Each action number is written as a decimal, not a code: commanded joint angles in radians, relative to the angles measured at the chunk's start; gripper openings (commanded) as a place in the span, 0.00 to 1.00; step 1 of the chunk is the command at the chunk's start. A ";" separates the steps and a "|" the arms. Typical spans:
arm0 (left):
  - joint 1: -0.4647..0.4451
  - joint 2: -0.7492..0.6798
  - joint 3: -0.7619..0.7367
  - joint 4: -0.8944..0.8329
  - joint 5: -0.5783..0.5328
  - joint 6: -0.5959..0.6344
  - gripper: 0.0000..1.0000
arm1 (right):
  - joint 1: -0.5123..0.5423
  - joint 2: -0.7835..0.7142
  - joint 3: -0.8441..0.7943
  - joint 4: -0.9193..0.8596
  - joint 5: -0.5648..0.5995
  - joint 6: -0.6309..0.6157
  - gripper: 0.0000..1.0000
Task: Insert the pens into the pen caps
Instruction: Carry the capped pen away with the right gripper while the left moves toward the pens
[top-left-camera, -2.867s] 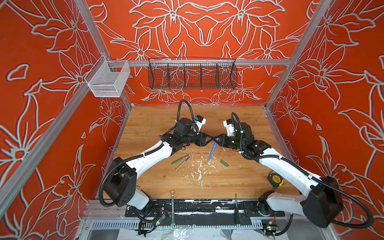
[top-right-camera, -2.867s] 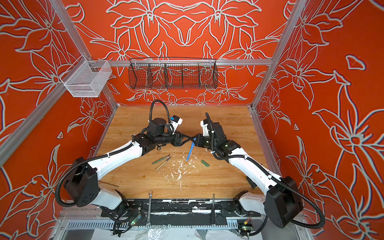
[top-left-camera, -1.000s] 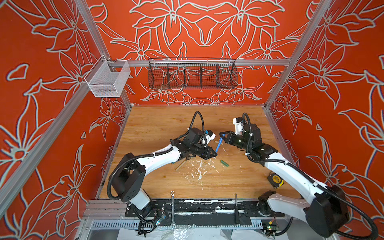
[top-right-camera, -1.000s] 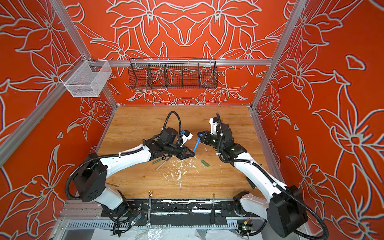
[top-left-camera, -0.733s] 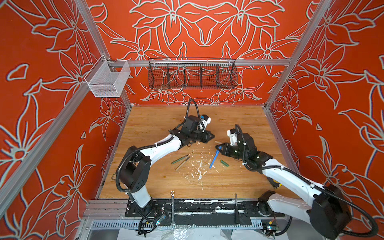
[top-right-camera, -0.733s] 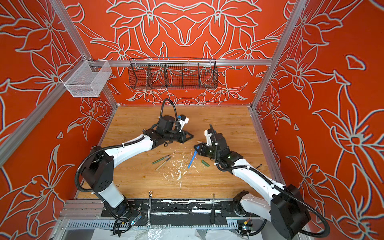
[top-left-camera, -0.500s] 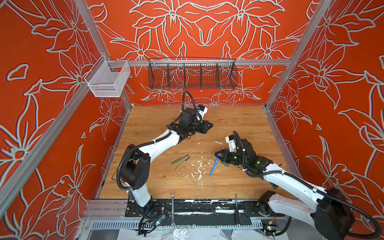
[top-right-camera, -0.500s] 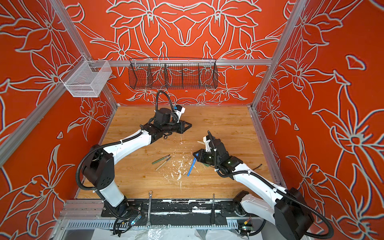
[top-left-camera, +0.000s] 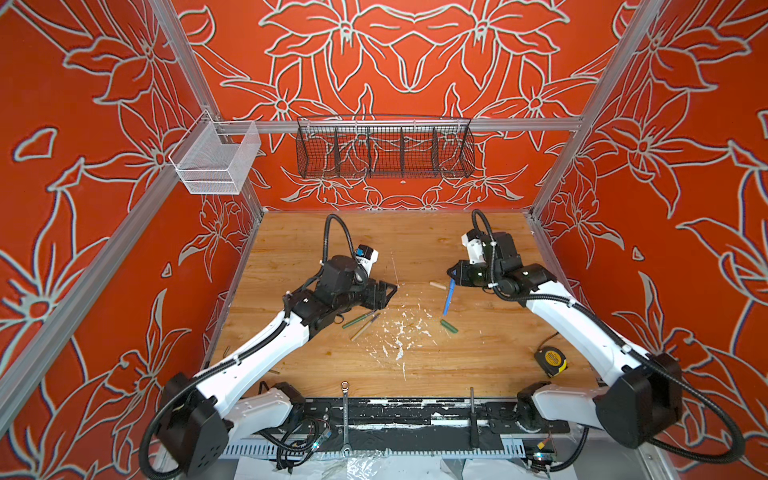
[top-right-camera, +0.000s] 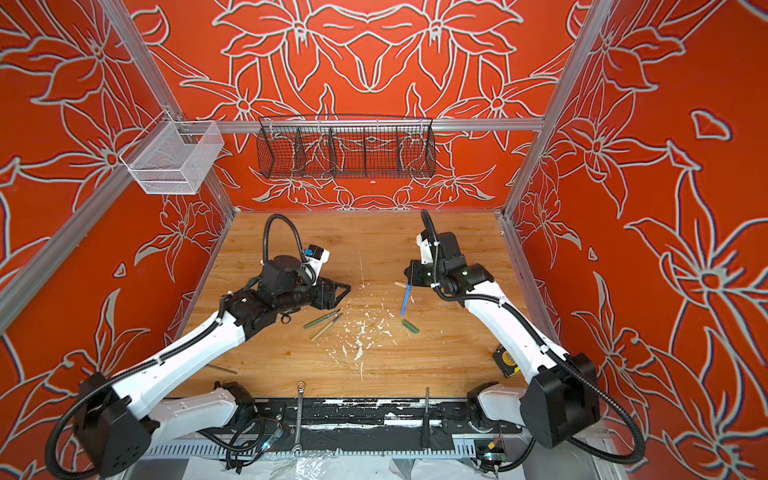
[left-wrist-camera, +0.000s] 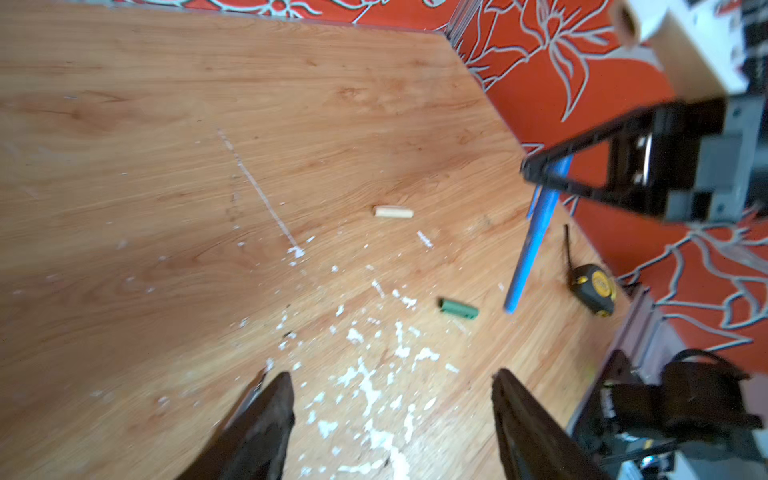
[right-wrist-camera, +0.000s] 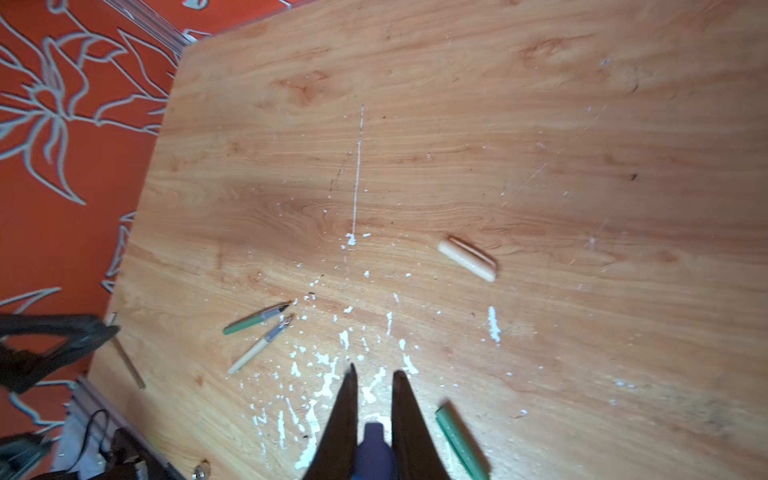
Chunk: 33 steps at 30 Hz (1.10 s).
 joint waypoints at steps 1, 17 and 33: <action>-0.002 -0.058 -0.042 -0.119 -0.141 0.011 0.77 | -0.026 0.060 0.086 -0.186 0.084 -0.153 0.00; 0.004 -0.172 -0.119 -0.188 -0.322 -0.029 0.97 | -0.186 0.448 0.337 -0.344 0.176 -0.287 0.00; 0.012 -0.220 -0.093 -0.300 -0.307 -0.093 0.97 | -0.250 0.788 0.559 -0.358 0.145 -0.313 0.00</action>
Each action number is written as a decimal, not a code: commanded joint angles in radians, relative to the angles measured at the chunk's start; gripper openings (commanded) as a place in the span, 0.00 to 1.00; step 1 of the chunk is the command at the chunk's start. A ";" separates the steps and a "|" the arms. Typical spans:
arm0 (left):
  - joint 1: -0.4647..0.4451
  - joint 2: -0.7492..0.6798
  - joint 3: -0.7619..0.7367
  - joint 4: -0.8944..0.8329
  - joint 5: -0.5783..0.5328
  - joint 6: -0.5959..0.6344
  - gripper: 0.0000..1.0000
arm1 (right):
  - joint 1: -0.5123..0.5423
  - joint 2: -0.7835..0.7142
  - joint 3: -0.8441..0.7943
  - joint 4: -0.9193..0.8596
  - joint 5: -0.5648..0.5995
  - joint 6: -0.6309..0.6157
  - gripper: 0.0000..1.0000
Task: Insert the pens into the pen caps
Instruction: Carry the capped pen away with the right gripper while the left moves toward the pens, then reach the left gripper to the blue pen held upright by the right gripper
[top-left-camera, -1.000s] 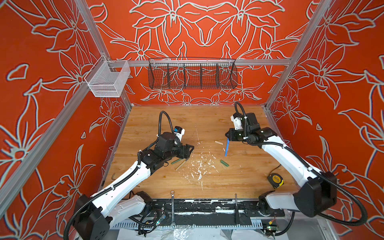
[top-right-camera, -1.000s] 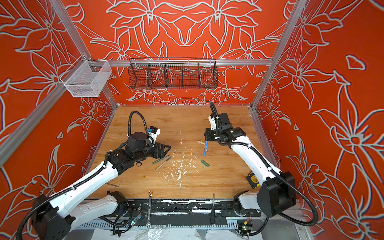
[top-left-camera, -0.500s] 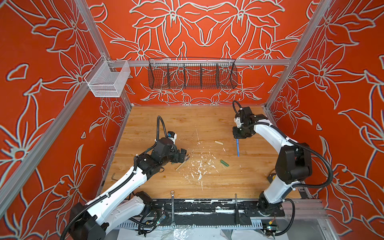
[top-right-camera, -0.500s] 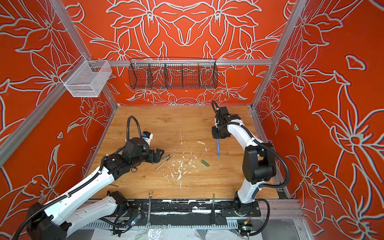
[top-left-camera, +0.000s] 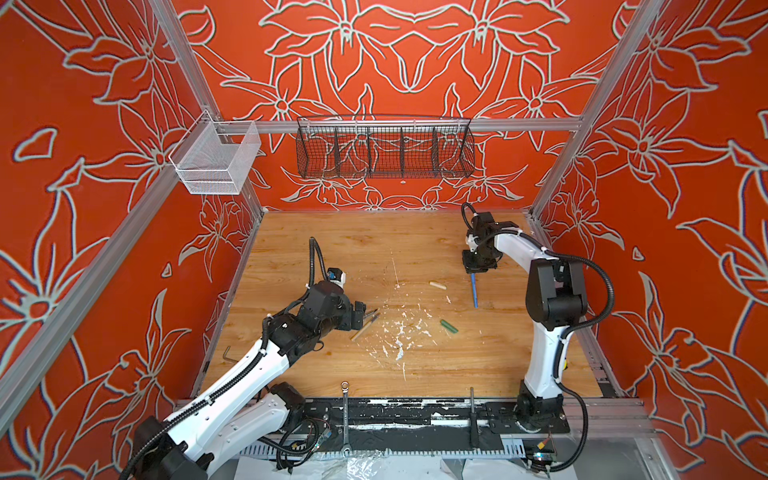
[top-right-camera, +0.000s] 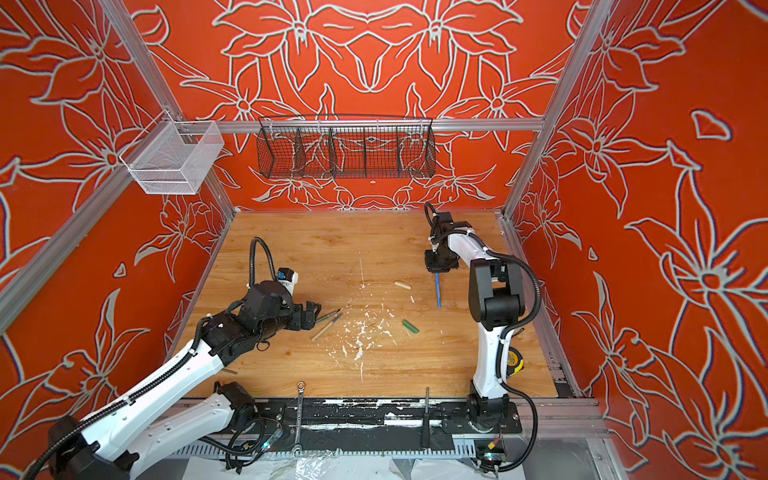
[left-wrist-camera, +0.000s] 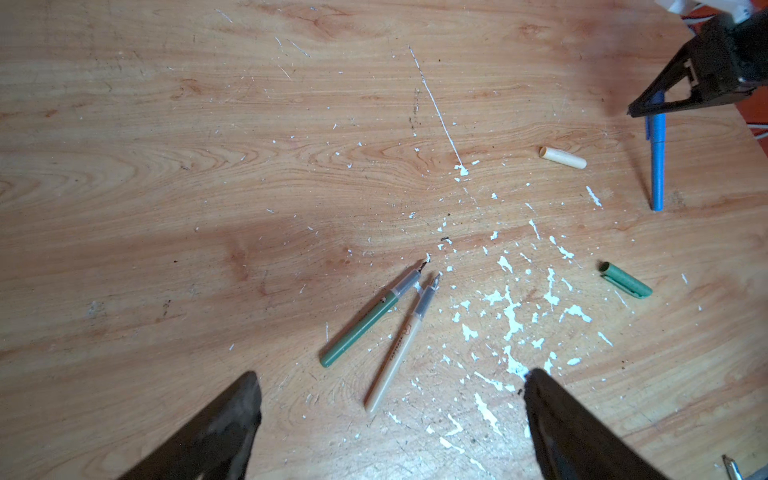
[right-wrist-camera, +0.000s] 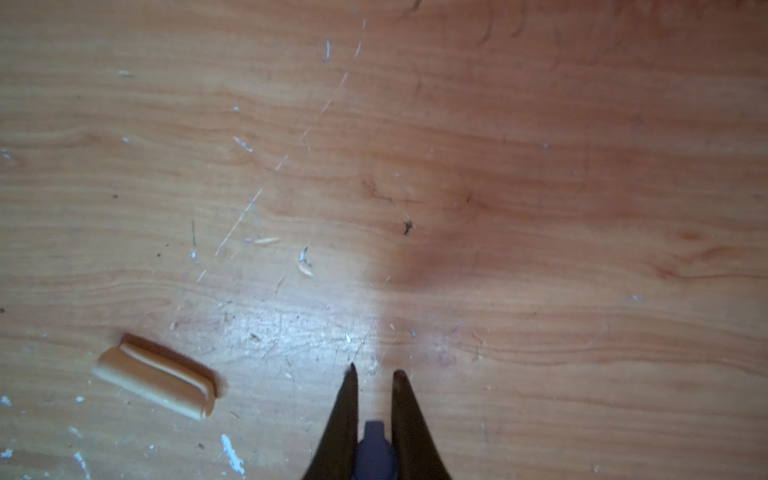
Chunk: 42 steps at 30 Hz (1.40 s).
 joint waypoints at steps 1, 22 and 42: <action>0.006 -0.025 0.024 -0.043 0.013 -0.030 0.97 | -0.009 0.032 0.046 -0.036 -0.010 -0.027 0.00; 0.006 -0.081 0.035 -0.049 0.088 0.023 0.97 | -0.024 0.083 0.125 -0.048 0.037 -0.005 0.50; -0.113 0.043 -0.090 0.360 0.308 -0.011 0.97 | -0.066 -0.198 -0.144 0.159 -0.301 0.148 0.61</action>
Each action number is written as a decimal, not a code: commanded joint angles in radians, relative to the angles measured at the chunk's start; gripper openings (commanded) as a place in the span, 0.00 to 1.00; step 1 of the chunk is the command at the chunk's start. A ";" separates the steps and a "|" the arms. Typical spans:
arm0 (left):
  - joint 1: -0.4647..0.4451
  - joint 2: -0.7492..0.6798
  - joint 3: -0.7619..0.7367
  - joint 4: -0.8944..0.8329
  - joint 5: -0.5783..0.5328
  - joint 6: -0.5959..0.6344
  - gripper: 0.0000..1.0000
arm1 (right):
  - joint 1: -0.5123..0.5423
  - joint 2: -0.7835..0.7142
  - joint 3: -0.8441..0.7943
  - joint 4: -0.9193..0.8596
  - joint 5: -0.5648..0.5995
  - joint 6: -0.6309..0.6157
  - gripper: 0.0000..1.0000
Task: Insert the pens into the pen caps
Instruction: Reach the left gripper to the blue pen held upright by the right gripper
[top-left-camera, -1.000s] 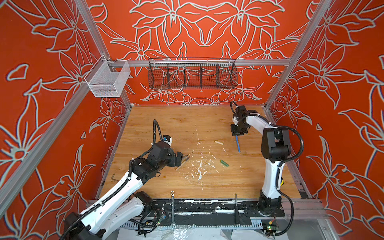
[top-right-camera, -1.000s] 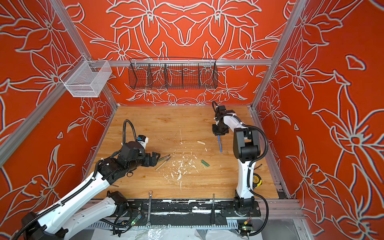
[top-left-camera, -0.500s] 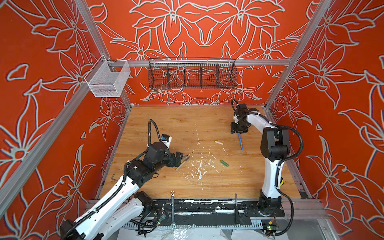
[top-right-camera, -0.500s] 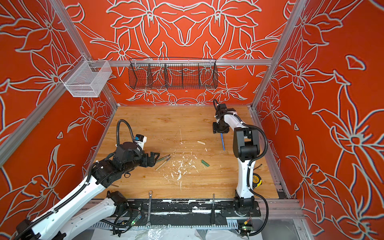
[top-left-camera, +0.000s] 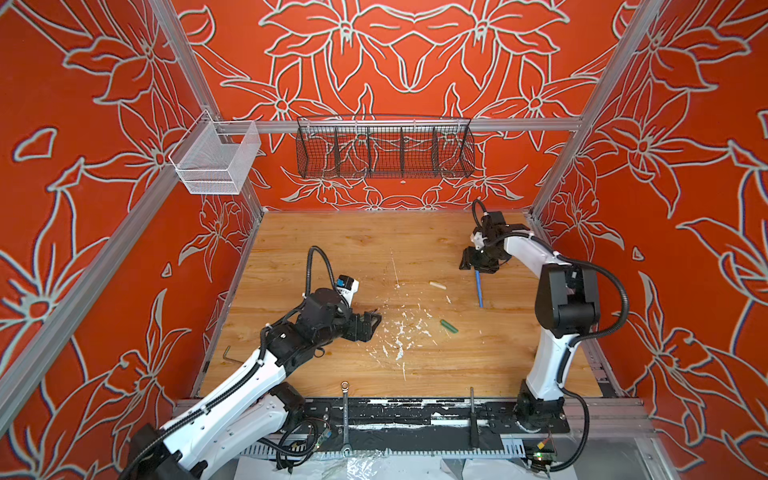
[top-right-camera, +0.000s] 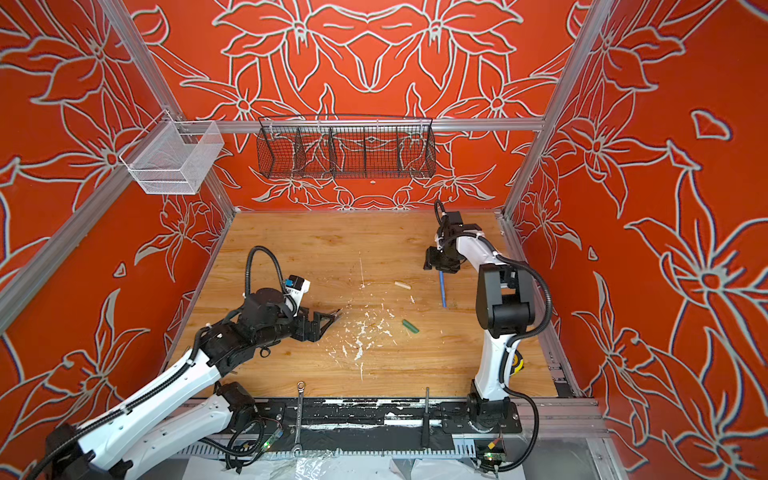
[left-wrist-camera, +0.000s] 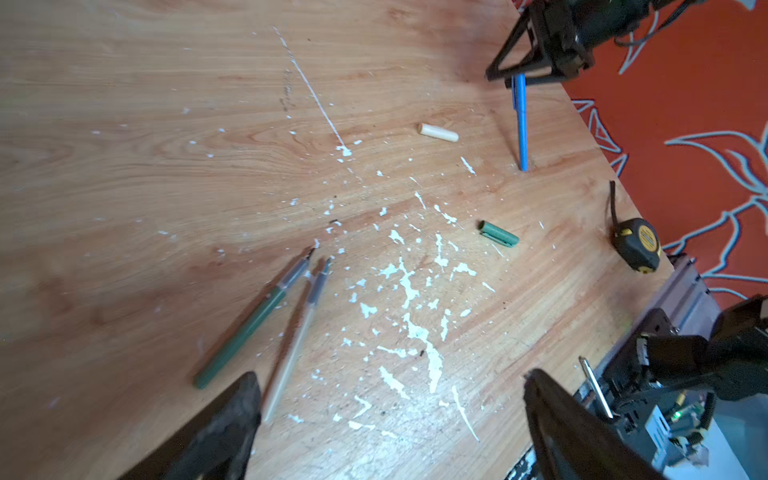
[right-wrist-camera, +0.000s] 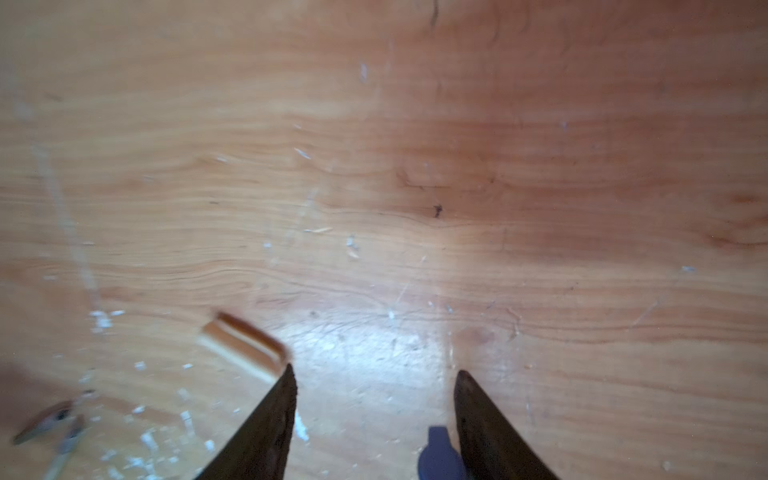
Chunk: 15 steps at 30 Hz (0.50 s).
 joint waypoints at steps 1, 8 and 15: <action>-0.078 0.116 0.025 0.209 0.004 -0.010 0.97 | -0.023 -0.059 -0.042 0.072 -0.119 0.045 0.61; -0.193 0.565 0.280 0.359 0.025 0.027 0.97 | -0.046 -0.094 -0.136 0.144 -0.188 0.056 0.61; -0.223 0.910 0.574 0.376 0.110 0.077 0.98 | -0.052 -0.097 -0.198 0.236 -0.224 0.093 0.61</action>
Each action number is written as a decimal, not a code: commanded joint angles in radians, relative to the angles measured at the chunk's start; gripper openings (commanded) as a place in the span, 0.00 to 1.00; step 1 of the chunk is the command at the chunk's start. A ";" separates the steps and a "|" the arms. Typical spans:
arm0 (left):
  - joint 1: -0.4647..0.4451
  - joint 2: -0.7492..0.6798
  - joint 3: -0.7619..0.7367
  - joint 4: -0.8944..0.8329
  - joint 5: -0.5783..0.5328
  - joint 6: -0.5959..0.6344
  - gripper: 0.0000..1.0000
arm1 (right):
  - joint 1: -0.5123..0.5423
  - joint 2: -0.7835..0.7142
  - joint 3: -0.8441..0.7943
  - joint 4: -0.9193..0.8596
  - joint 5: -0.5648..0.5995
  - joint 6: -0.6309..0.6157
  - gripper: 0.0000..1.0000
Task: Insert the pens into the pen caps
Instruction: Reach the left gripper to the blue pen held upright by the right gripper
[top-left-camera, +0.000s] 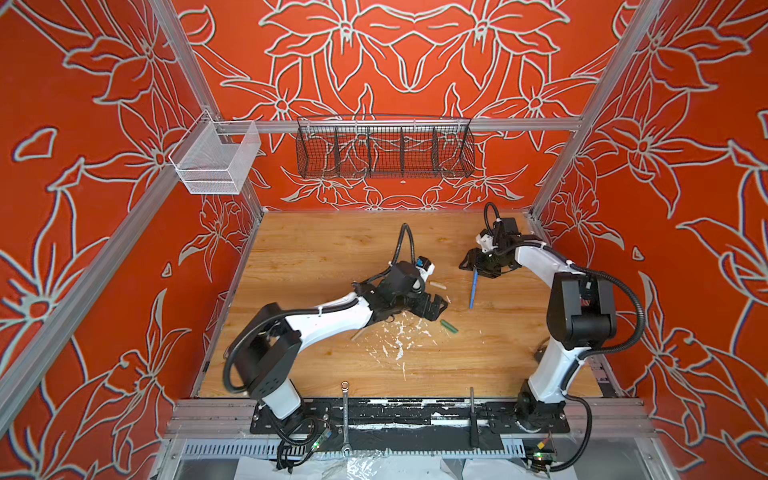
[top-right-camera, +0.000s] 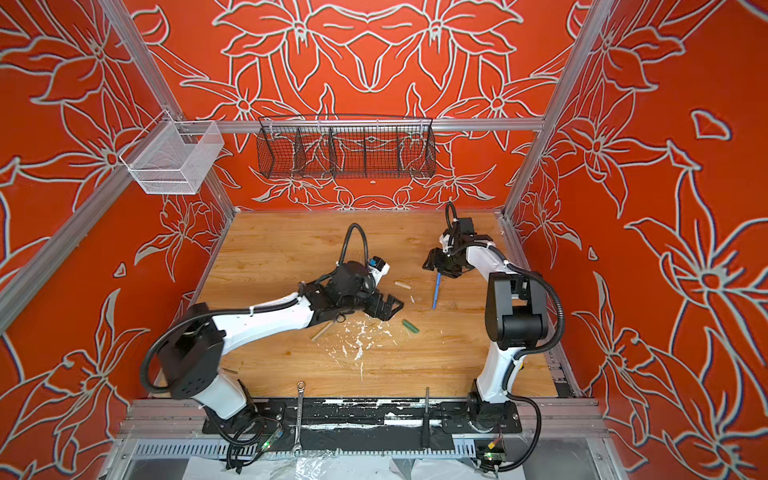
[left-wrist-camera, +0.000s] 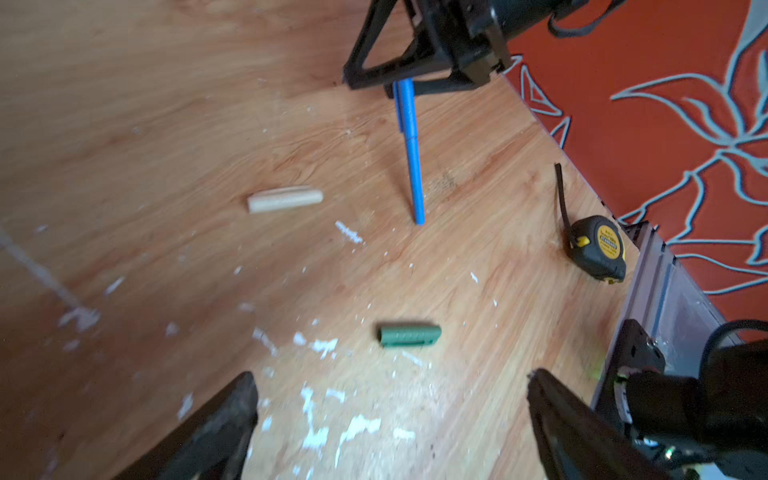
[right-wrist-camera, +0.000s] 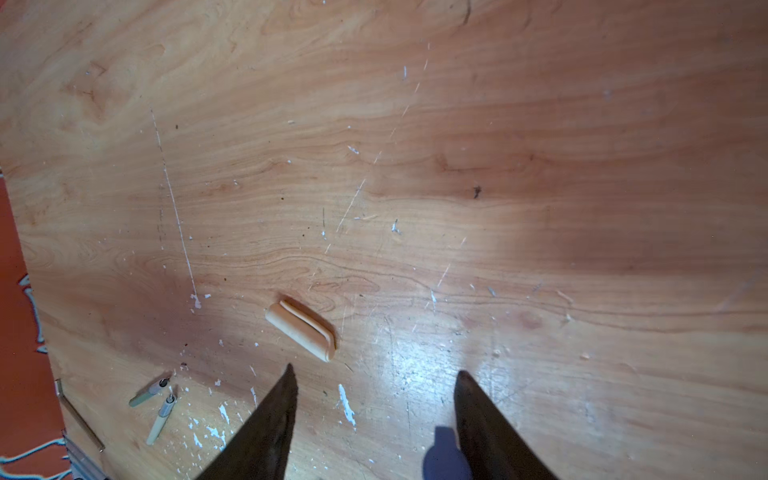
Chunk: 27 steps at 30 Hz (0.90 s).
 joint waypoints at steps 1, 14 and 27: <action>-0.011 0.115 0.103 0.060 0.089 0.020 0.97 | -0.006 -0.014 -0.024 0.081 -0.059 0.035 0.61; -0.024 0.409 0.305 0.119 0.110 -0.045 0.87 | -0.034 -0.107 -0.168 0.247 -0.217 0.113 0.61; -0.024 0.531 0.377 0.254 0.068 -0.052 0.78 | -0.061 -0.167 -0.278 0.358 -0.330 0.176 0.61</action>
